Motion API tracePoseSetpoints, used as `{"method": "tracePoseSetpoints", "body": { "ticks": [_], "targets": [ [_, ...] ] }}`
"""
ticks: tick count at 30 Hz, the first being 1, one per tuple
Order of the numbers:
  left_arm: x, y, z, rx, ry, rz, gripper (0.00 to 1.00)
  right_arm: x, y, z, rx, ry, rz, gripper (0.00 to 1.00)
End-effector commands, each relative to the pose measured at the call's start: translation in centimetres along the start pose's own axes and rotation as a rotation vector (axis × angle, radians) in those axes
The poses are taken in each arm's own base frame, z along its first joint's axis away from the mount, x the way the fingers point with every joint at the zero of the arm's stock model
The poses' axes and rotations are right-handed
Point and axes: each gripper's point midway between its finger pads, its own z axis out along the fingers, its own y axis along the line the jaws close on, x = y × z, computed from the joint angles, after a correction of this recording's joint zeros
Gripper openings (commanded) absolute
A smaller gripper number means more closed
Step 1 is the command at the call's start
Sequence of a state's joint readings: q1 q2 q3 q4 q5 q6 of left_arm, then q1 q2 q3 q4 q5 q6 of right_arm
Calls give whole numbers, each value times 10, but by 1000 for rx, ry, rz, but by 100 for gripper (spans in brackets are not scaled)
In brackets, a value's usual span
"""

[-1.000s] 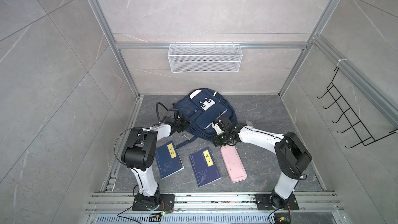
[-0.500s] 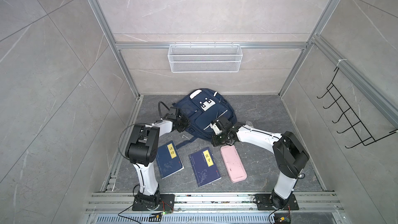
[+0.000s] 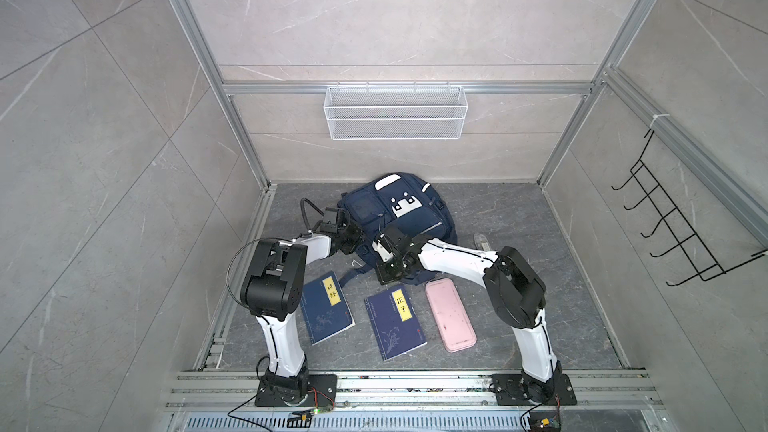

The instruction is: Pack the student bag

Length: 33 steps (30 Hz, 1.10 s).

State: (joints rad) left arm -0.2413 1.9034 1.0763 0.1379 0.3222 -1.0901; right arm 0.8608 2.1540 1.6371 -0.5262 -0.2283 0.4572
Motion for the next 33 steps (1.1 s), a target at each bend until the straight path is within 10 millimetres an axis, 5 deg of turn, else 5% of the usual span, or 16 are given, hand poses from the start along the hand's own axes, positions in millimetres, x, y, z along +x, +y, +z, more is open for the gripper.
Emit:
{"method": "tracePoseSetpoints", "body": {
  "ticks": [1,7,14,24,33],
  "targets": [
    [11,-11,-8,39,24,-18,0,-19,40,14,-100,-15,-8,0],
    [-5,-1,-26,59,-23,-72,0,-40,36,24,-44,-32,-7,0],
    [-23,23,-57,93,-93,-145,0,-42,-9,8,18,-48,27,0],
    [6,19,-54,166,-50,-180,7,-54,-71,-39,86,-72,35,0],
    [18,-29,-43,238,-29,-159,8,-23,-40,-26,53,-1,-34,0]
  ]
}}
